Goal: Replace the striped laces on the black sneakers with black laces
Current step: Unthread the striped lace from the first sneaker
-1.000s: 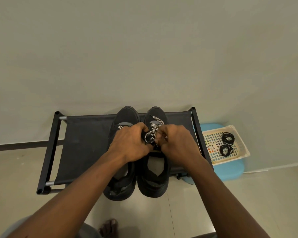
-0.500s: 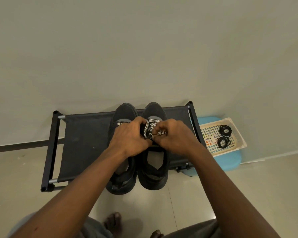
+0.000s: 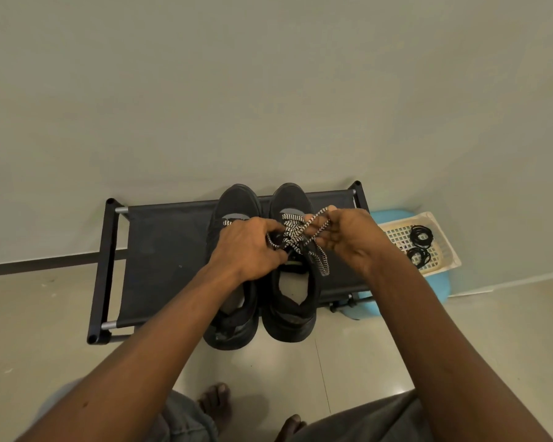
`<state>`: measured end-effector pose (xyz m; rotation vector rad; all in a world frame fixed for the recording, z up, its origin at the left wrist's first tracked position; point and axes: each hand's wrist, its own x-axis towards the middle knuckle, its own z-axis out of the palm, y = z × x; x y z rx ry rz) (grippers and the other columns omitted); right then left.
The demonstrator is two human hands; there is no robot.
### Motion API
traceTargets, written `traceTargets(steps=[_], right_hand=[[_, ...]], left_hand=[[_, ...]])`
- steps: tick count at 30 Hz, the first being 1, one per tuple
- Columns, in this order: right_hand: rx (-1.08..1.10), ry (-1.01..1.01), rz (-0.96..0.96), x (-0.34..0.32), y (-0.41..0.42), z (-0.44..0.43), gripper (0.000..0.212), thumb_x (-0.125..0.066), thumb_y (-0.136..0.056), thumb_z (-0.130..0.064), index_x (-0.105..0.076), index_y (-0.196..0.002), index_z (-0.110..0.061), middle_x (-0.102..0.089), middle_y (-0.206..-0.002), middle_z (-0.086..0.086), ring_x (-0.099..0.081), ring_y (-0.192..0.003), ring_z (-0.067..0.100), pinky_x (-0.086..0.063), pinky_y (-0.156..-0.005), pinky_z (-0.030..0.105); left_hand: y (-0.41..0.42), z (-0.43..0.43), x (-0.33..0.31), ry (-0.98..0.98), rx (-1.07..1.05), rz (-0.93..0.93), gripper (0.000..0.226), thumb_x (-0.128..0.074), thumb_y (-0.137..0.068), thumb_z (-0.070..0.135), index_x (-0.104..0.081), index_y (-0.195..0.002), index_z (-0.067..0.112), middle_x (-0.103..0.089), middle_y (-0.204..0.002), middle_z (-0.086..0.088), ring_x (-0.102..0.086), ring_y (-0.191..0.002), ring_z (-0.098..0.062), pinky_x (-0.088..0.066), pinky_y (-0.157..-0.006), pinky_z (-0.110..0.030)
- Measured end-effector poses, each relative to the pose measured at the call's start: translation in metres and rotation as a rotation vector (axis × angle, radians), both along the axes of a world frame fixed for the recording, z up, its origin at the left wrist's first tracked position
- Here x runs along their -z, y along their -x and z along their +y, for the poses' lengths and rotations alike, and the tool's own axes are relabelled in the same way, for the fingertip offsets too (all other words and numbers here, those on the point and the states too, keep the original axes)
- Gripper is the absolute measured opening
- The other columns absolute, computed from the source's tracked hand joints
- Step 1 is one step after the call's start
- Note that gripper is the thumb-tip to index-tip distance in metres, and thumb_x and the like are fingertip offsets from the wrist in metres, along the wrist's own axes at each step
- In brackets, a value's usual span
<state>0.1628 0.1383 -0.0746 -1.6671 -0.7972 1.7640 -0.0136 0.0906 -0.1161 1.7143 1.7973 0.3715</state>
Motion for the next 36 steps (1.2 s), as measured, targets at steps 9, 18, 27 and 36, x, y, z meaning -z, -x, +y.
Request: traceTargets(steps=[9,18,27,36], right_hand=[[-0.498,-0.307,-0.396,0.008,0.007,-0.005,0.015,-0.051,-0.100,-0.014,-0.065,-0.095,-0.017,-0.064,-0.087,0.000,-0.061,-0.081,0.015,-0.050,-0.064,0.029],[-0.836,-0.601,-0.821,0.016,0.010,-0.014,0.007,-0.076,-0.086,-0.013,-0.073,-0.082,-0.017,-0.069,-0.088,-0.002,-0.065,-0.081,0.012,-0.043,-0.058,0.012],[-1.065,-0.521,-0.759,-0.003,-0.002,-0.010,0.013,-0.066,-0.090,-0.012,-0.066,-0.078,-0.018,-0.063,-0.079,-0.005,-0.060,-0.077,0.012,-0.041,-0.062,0.019],[-0.725,-0.399,-0.808,-0.004,-0.045,0.009,0.013,-0.057,-0.096,-0.015,-0.067,-0.089,-0.010,-0.067,-0.087,0.007,-0.060,-0.083,0.021,-0.045,-0.066,0.031]], left_hand=[[0.000,-0.001,-0.001,0.022,-0.029,0.009,0.050,-0.082,-0.081,0.042,-0.070,-0.128,0.030,-0.077,-0.104,0.007,-0.070,-0.095,-0.014,-0.057,-0.091,-0.036],[-0.001,0.000,-0.005,0.051,-0.068,-0.020,0.041,-0.085,-0.079,0.042,-0.075,-0.114,0.024,-0.076,-0.091,0.006,-0.071,-0.086,-0.011,-0.060,-0.083,-0.036],[0.001,0.000,-0.005,0.086,-0.095,-0.034,0.040,-0.086,-0.076,0.039,-0.077,-0.110,0.021,-0.076,-0.083,0.005,-0.071,-0.080,-0.011,-0.062,-0.081,-0.040],[0.001,0.000,-0.005,0.099,-0.093,-0.044,0.045,-0.085,-0.078,0.035,-0.074,-0.119,0.022,-0.076,-0.083,0.008,-0.072,-0.084,-0.010,-0.060,-0.089,-0.038]])
